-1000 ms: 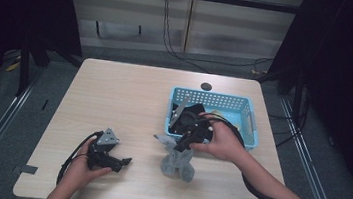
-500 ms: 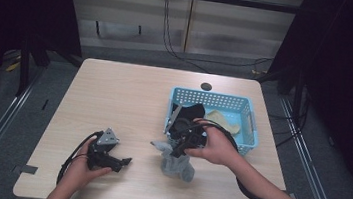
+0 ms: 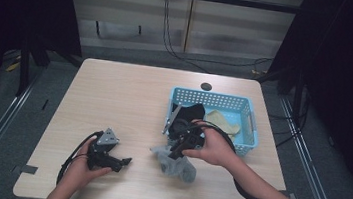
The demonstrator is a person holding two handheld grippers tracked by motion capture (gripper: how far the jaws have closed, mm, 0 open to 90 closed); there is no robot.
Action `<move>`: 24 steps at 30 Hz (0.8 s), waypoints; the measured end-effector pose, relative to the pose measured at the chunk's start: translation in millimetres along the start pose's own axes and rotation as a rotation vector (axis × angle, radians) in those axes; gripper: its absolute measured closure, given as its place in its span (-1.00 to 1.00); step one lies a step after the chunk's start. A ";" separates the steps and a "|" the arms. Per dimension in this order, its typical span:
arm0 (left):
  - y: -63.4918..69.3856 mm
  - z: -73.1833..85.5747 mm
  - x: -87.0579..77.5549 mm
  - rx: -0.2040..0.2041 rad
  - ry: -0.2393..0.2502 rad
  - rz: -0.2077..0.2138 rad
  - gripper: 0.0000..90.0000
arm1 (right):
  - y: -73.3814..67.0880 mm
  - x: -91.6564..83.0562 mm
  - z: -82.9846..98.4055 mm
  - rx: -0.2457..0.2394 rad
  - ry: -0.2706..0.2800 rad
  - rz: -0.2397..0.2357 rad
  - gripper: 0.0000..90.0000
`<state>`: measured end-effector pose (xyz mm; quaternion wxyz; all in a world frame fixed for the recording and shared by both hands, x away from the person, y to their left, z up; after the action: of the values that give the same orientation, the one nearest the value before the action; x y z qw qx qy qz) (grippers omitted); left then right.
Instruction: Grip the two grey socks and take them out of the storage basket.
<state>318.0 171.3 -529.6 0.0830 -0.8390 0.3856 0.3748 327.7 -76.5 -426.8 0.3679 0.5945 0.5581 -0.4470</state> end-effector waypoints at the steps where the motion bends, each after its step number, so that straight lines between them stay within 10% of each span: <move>1: 0.0 0.0 0.0 0.000 0.000 0.000 -0.72 | -0.9 -0.5 0.0 0.008 -0.001 -0.005 0.53; 24: 0.0 0.0 0.0 0.000 0.000 0.000 -0.72 | -3.6 -14.9 32.4 0.084 0.013 0.024 -0.24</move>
<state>318.0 171.3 -529.6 0.0832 -0.8389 0.3857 0.3749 320.6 -111.5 -423.3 0.3445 0.6188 0.5340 -0.4617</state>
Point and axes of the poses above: each handheld gripper's, and its own axes: x roughly forward along the jaws, z roughly out of its underside, y roughly to its right, the point moved 3 cm from there along x, roughly forward along the jaws, and after that the axes turned 10 degrees about -x, right-handed, at the moved point
